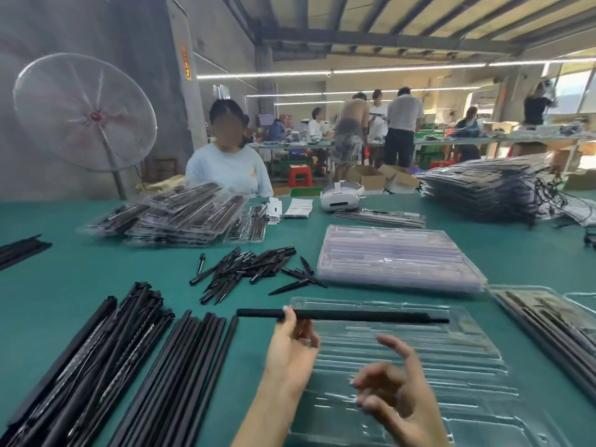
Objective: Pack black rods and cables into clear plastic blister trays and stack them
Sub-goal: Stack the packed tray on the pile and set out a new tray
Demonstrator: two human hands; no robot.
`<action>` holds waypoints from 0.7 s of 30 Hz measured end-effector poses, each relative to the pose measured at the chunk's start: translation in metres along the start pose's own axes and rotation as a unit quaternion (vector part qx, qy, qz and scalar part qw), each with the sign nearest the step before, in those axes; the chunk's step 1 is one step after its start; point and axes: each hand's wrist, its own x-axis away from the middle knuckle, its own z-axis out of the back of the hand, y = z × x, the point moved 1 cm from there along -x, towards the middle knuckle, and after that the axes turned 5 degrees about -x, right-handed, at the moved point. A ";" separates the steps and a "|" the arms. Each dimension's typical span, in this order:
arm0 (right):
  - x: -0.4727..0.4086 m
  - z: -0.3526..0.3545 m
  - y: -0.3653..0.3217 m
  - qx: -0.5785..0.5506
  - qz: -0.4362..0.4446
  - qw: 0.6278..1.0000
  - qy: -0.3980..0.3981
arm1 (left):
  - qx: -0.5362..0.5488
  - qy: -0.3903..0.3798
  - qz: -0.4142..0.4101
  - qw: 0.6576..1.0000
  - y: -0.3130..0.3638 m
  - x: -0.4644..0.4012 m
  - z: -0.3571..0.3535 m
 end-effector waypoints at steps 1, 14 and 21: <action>0.000 0.012 -0.004 -0.066 0.023 0.994 0.087 | -0.068 -0.013 -0.024 0.997 -0.003 0.001 0.003; -0.002 0.145 0.013 0.468 0.036 0.883 -0.014 | -0.462 -0.244 0.043 0.852 -0.019 -0.010 0.020; -0.003 0.160 0.011 0.506 0.101 0.853 0.078 | -0.558 -0.127 -0.196 0.796 0.020 -0.015 0.034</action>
